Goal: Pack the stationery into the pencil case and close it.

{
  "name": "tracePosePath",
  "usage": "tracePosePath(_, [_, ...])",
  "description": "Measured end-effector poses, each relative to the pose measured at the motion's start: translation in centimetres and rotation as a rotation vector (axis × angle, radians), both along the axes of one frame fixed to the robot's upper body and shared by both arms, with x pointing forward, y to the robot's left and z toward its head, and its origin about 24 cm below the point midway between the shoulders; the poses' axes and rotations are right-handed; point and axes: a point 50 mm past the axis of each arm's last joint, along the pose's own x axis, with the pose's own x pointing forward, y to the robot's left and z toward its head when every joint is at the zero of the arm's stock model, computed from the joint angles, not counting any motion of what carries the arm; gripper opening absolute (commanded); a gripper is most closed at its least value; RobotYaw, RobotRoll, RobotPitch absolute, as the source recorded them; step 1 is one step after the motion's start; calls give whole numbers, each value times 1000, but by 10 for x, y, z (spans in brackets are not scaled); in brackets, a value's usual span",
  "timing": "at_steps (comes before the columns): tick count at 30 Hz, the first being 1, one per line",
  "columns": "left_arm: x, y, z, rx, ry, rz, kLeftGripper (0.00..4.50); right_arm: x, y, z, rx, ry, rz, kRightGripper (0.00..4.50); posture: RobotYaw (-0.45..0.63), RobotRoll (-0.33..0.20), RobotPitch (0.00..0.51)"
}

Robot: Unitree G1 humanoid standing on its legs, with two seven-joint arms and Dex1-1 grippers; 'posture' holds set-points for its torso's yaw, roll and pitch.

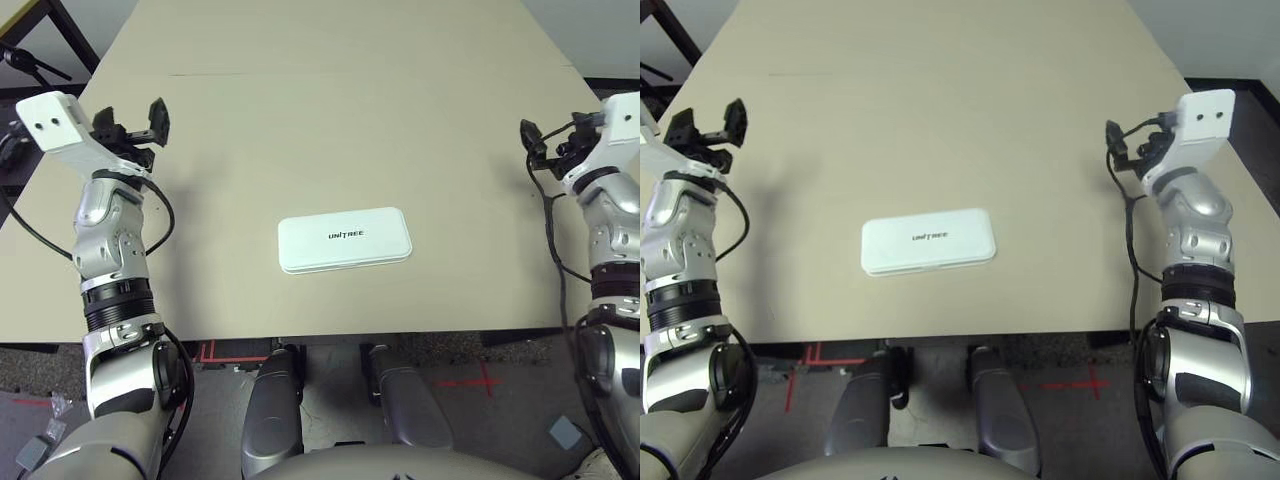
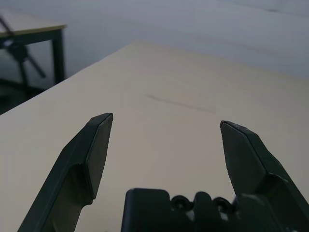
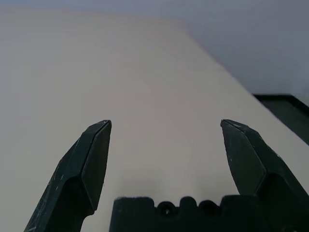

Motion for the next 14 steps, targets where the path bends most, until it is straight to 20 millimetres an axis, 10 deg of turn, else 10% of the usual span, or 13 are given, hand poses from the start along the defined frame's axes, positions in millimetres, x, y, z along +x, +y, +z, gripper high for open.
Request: tracePosePath(14, [6, 1, -13, 27, 10, 80, 4481, -2, -5, -4, 25, -23, -71, 4500, -129, 0, 194])
